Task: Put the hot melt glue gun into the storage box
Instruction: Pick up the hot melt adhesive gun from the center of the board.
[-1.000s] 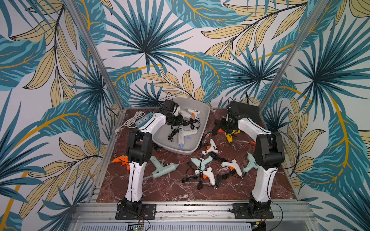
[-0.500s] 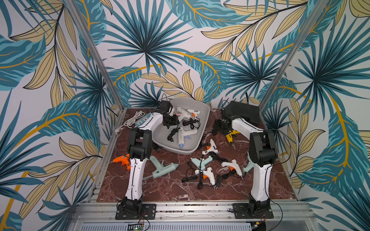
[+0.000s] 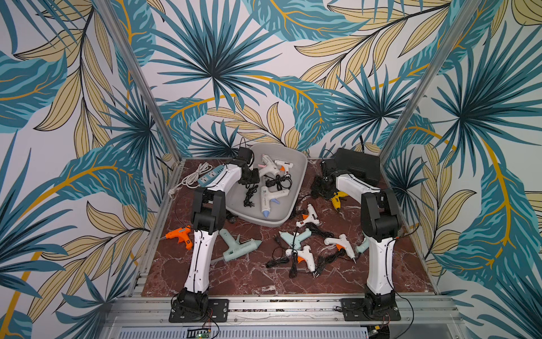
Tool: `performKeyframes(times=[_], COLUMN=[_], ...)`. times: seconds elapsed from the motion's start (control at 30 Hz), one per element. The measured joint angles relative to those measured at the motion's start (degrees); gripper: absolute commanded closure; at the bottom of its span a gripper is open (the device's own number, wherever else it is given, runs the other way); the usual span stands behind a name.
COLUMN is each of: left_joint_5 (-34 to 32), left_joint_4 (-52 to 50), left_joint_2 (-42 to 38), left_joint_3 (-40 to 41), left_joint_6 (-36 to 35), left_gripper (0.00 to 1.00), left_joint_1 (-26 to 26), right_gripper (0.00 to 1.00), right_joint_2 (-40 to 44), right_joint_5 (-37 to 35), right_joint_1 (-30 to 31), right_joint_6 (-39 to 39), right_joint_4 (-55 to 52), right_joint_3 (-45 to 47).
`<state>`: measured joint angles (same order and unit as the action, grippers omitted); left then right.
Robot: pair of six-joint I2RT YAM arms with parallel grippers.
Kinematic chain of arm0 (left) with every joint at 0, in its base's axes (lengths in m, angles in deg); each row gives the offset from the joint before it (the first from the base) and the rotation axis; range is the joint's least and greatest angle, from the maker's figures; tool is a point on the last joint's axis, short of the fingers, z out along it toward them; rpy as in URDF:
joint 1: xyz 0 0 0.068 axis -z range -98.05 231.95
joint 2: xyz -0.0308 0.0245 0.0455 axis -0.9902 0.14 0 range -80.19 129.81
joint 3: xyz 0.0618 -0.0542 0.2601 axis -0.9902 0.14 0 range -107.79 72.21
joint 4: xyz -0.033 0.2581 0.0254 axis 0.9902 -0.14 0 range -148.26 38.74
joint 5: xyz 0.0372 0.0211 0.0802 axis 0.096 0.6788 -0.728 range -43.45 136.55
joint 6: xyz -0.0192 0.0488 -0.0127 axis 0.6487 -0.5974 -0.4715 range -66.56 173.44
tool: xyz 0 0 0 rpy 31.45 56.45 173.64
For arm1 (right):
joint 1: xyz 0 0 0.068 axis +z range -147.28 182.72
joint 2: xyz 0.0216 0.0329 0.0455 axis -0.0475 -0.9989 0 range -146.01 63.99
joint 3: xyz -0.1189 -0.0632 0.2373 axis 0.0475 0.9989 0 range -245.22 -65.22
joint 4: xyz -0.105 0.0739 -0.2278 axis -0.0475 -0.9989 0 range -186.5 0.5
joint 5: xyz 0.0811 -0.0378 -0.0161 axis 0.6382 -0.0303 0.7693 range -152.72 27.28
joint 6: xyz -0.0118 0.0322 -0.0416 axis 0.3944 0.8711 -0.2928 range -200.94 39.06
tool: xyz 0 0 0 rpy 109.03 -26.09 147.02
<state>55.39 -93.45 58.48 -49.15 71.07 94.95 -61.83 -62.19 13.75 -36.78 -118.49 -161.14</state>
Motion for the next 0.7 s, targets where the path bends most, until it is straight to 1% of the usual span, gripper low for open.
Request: performKeyframes(times=[0.13, 0.23, 0.33, 0.43, 0.5, 0.7], left_joint_5=[-0.44, 0.46, 1.68, 2.91, 3.48, 4.24], left_joint_4=[-0.02, 0.20, 1.20, 2.62, 3.93, 8.46], left_joint_2=[-0.20, -1.99, -6.14, -12.09, -16.13, -26.38], left_joint_3=[0.26, 2.32, 6.45, 10.97, 13.33, 18.88], left_joint_6=[0.66, 1.33, 2.23, 3.15, 3.78, 5.07], left_gripper=[0.37, 0.28, 0.21, 0.07, 0.00, 0.00], left_joint_1=[-0.02, -0.09, -0.09, -0.09, -0.09, -0.09], right_gripper=[0.46, 0.51, 0.58, 0.68, 0.72, 0.75], right_joint_2=[-0.59, -1.18, -1.22, -1.22, -1.22, -1.22], right_joint_5=[-0.52, -0.61, -0.66, -0.81, -0.98, -0.92], right_joint_1=[0.02, 0.02, 0.04, 0.11, 0.11, 0.11], right_joint_6=[0.28, 0.15, -0.35, -1.33, -2.25, -5.01], right_joint_4=[-0.07, -0.02, -0.04, -0.22, -0.11, -0.20], right_joint_3=[-0.83, -1.46, -1.62, -2.10, -2.21, -2.21])
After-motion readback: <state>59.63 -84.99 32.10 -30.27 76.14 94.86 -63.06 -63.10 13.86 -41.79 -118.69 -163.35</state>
